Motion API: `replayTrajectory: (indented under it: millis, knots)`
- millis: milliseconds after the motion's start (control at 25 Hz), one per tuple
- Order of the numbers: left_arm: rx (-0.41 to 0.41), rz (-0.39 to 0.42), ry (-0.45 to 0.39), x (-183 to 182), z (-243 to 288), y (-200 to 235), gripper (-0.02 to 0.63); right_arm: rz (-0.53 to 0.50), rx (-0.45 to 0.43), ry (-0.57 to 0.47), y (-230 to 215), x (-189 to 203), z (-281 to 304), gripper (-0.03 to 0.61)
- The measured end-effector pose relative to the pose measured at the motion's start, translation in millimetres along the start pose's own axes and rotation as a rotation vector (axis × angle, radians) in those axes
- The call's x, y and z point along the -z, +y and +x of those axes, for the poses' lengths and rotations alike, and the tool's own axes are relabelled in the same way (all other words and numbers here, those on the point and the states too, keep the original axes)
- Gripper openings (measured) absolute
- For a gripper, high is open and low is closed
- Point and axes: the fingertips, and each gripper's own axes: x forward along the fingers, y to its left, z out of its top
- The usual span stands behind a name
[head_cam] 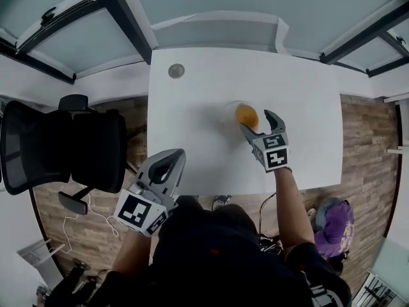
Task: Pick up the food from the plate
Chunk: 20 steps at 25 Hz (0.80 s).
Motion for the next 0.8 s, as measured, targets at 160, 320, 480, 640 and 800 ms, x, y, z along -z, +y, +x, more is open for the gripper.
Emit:
replayTrajectory:
  millis: [160, 320, 480, 640, 800]
  knots:
    - [-0.031, -0.032, 0.040, 19, -8, 17, 0.020, 0.003, -0.013, 0.095, -4, 23, 47, 0.376]
    - [-0.039, -0.048, 0.055, 26, -10, 25, 0.020, -0.004, -0.046, 0.183, -2, 39, 71, 0.377]
    - [-0.028, -0.039, 0.051, 23, -8, 24, 0.020, -0.007, -0.024, 0.201, -2, 44, 73, 0.374]
    - [-0.013, -0.020, 0.035, 16, -11, 20, 0.020, 0.031, 0.020, 0.103, -1, 25, 47, 0.373]
    - [0.019, 0.017, 0.005, -1, -9, 6, 0.020, 0.072, 0.053, -0.050, -1, -5, -4, 0.373]
